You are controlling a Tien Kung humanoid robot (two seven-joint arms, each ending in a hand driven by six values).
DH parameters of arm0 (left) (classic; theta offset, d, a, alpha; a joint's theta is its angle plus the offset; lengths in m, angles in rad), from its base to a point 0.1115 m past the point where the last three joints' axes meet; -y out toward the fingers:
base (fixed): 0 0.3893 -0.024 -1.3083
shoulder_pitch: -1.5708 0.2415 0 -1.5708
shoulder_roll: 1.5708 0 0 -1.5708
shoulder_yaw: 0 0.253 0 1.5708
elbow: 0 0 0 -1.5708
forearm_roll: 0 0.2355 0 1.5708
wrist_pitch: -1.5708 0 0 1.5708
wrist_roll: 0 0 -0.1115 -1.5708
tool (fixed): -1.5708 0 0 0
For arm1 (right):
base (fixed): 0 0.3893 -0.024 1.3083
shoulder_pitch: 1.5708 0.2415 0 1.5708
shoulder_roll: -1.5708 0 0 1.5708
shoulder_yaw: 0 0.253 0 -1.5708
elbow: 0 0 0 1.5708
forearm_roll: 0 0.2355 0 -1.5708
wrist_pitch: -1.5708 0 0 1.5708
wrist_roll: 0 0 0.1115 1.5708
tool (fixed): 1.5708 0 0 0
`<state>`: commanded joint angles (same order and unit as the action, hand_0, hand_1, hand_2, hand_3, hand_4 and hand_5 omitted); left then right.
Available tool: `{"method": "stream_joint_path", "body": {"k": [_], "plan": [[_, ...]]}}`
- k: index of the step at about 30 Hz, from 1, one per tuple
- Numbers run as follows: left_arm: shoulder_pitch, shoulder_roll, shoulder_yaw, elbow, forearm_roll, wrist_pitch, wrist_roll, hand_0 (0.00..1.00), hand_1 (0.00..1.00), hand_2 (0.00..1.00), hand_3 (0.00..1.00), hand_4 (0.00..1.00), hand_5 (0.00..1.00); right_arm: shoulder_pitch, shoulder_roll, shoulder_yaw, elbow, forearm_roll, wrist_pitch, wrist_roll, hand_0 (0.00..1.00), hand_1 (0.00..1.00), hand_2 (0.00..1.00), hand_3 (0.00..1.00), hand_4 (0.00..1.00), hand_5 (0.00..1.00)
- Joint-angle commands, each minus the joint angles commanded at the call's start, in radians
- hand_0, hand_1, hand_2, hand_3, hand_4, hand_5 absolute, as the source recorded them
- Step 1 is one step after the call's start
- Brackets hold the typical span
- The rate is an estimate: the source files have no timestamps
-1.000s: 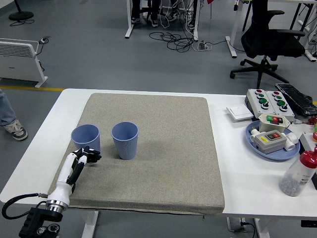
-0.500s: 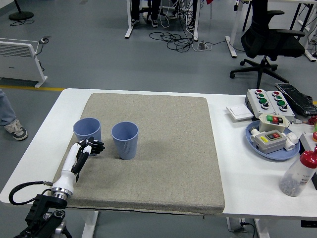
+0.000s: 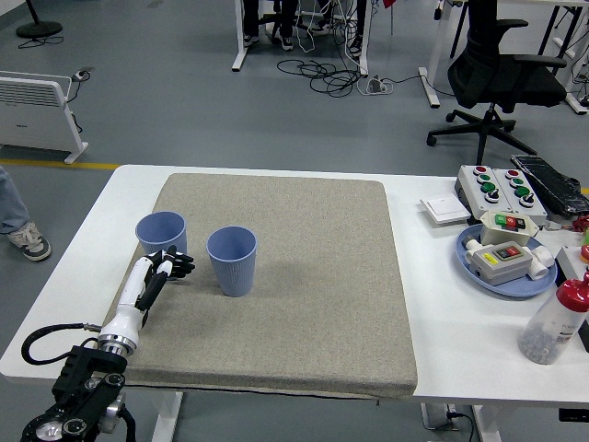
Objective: Push cup pick cup insert cup
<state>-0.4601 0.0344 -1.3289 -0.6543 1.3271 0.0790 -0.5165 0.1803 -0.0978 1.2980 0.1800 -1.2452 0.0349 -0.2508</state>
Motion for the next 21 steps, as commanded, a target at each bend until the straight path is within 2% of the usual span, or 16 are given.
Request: {"method": "stream_joint_path", "body": {"k": [15, 21], "plan": [[-0.042, 0.001, -0.045, 0.109, 0.029, -0.013, -0.005, 0.553, 0.555, 0.514, 0.476, 0.529, 0.998, 0.001, 0.001, -0.005, 0.000, -0.002, 0.000, -0.001, 0.725, 0.662, 0.673, 0.592, 0.104, 0.544], [-0.061, 0.004, -0.048, 0.130, 0.033, -0.016, -0.007, 0.552, 0.555, 0.514, 0.475, 0.526, 0.998, 0.001, 0.002, -0.008, 0.000, -0.002, 0.000, -0.001, 0.725, 0.662, 0.673, 0.592, 0.104, 0.544]]}}
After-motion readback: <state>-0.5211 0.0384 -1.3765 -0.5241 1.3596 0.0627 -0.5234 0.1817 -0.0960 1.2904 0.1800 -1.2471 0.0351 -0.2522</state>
